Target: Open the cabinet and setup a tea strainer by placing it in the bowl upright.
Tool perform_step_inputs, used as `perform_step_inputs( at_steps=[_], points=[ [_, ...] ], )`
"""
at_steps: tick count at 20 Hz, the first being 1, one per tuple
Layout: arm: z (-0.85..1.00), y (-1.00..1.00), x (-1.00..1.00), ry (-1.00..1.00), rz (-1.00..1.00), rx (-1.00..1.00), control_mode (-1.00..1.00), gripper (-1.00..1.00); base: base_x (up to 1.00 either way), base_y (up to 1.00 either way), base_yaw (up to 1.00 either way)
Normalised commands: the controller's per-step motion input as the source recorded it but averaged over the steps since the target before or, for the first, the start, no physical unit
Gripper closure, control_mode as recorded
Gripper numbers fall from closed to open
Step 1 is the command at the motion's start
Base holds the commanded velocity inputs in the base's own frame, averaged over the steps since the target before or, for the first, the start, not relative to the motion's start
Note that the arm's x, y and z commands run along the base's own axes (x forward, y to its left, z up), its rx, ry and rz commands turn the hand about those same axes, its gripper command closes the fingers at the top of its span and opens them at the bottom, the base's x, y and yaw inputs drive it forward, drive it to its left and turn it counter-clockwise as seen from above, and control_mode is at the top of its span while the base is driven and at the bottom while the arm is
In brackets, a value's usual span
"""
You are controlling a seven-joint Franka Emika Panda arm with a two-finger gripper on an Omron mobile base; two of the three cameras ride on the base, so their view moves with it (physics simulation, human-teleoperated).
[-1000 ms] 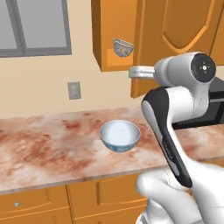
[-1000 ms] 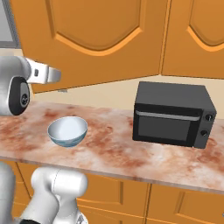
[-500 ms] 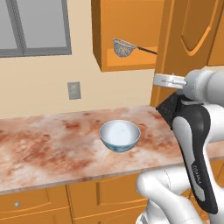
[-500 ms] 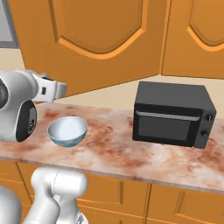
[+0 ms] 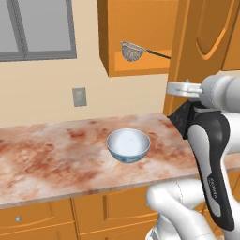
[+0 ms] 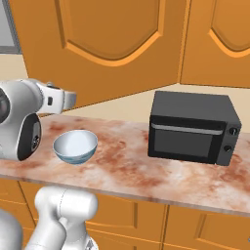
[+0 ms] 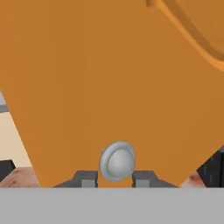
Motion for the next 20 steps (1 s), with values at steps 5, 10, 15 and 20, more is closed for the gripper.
perform_step_inputs(
  at_steps=[5, 10, 15, 20],
  points=[
    [0.20, 0.03, -0.35, 0.01, 0.00, -0.11, -1.00, -1.00, 0.00, 0.00, 0.00],
    [0.42, 0.33, -0.42, 0.02, -0.06, -0.25, -1.00, -1.00, 0.00, 0.00, 0.00],
    [0.41, 0.61, -0.23, 0.15, -0.09, -0.38, -1.00, -1.00, 0.00, 0.00, 0.00],
    [0.18, 0.65, 0.06, 0.33, -0.13, -0.57, -1.00, -1.00, 0.00, 0.00, 0.00]
  ],
)
